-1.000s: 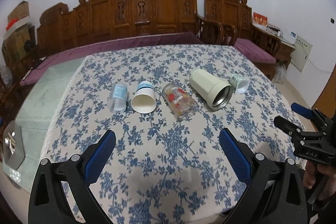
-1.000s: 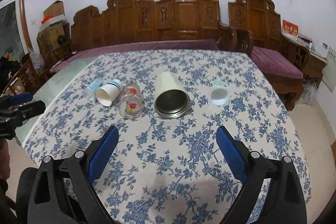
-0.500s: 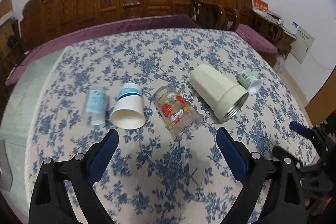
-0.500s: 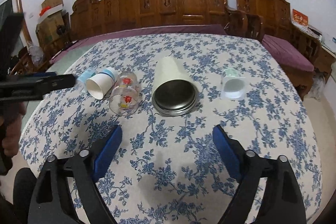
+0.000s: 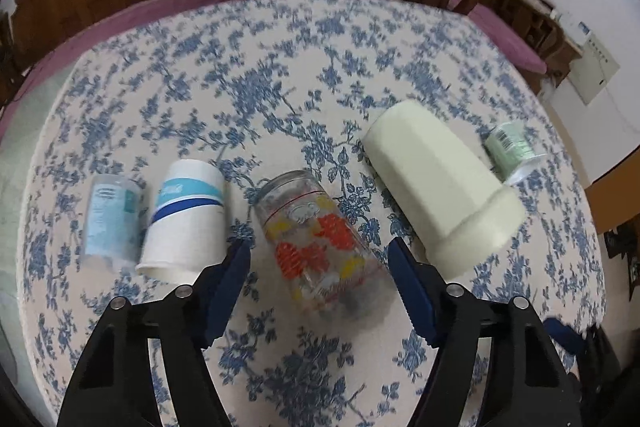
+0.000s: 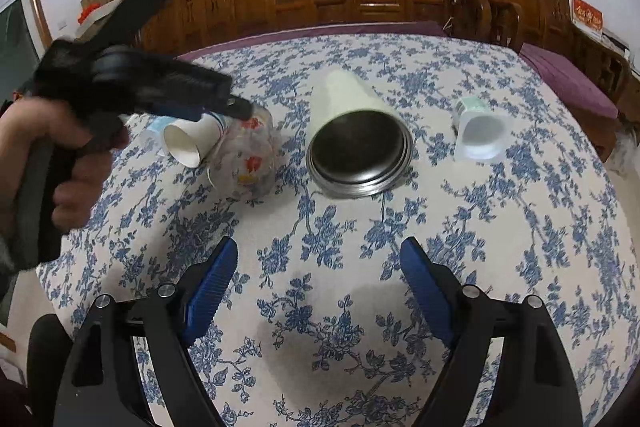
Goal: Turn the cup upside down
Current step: 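Reach the left gripper to the clear glass jar and close around it, then lift the glass jar with the left gripper and turn it upright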
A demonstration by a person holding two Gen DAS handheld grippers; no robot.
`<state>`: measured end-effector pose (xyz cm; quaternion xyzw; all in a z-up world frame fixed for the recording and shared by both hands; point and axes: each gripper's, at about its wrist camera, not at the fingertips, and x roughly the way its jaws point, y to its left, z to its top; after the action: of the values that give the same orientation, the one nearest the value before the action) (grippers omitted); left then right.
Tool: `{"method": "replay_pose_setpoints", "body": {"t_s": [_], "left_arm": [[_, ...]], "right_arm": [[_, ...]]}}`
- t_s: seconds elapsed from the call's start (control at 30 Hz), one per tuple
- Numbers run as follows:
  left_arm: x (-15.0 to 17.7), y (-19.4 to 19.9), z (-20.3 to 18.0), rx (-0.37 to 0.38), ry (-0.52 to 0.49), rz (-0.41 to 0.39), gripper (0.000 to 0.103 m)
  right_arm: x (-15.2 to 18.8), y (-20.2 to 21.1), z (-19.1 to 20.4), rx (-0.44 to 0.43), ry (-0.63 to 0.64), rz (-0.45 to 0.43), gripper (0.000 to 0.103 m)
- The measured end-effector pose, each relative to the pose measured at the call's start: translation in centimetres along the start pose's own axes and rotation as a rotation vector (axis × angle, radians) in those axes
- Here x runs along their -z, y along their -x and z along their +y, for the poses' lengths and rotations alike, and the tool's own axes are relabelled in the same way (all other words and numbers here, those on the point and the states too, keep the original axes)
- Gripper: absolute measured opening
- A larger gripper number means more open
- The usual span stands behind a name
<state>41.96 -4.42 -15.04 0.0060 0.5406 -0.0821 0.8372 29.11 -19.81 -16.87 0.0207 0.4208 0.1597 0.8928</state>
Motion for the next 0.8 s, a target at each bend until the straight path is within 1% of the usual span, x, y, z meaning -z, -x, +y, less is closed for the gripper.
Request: {"method": "replay_pose_setpoints", "body": {"t_s": [0.07,0.23,0.43,0.57,0.63,0.7,0.8], "left_arm": [[-0.4,-1.5,-0.1,-0.016,0.001,0.047,0.068],[-0.6,-2.9,-0.6,-0.064,-0.025,0.080,0.068],[-1.2,-4.7,0.1,-0.051,0.039,0.131,0.068],[-1.4,-5.8,0.8,-0.008,0.100,0.175,0.069],[-1.4,-6.2,0.9,-0.006,0.120,0.191,0.068],[-1.5,-6.2,0.6,-0.029,0.108,0.188,0.066],[-1.4,-5.7,0.8,-0.026,0.117,0.173,0.056]], "right_arm": [[0.3,-0.3,-0.1,-0.003,-0.009,0.008,0.085],[0.7,-0.3,-0.6,-0.015,-0.039,0.019,0.085],[0.9,0.1,-1.3,-0.015,-0.056,0.016,0.085],[1.0,0.4,-1.5,-0.018,-0.065,0.014,0.085],[1.1,0.7,-1.5,-0.021,-0.070,0.012,0.085],[1.2,0.9,-1.5,-0.022,-0.072,0.006,0.085],[1.2,1.2,-1.5,-0.019,-0.071,0.004,0.085]]}}
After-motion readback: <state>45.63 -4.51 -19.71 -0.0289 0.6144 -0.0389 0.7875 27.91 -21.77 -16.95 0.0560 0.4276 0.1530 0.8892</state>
